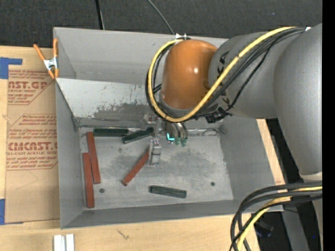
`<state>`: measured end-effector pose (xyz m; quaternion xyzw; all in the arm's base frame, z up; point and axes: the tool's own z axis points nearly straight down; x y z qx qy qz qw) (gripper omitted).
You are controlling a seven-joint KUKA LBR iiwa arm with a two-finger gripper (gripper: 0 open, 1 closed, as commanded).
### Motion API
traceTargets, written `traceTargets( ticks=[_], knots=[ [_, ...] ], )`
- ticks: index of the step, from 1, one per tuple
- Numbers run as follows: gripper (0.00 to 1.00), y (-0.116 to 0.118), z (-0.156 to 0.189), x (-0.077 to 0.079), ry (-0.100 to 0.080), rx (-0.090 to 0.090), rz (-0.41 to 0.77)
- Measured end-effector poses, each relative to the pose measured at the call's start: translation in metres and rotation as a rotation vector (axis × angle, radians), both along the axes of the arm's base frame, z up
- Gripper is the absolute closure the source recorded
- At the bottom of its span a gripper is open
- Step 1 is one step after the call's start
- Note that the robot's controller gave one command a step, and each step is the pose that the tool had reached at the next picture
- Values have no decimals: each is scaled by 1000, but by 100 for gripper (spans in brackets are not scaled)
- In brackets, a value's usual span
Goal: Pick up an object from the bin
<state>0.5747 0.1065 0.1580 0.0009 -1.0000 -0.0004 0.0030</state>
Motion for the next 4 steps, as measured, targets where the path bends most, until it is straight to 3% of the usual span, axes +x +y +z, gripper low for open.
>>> traceTargets(
  ticks=[1,2,3,4],
  knots=[
    [0,0,4,2,-7,1,-1],
    [0,5,-37,-9,-16,0,181],
    [100,8,-86,3,-9,3,438],
    [100,8,-86,3,-9,3,438]
  ],
)
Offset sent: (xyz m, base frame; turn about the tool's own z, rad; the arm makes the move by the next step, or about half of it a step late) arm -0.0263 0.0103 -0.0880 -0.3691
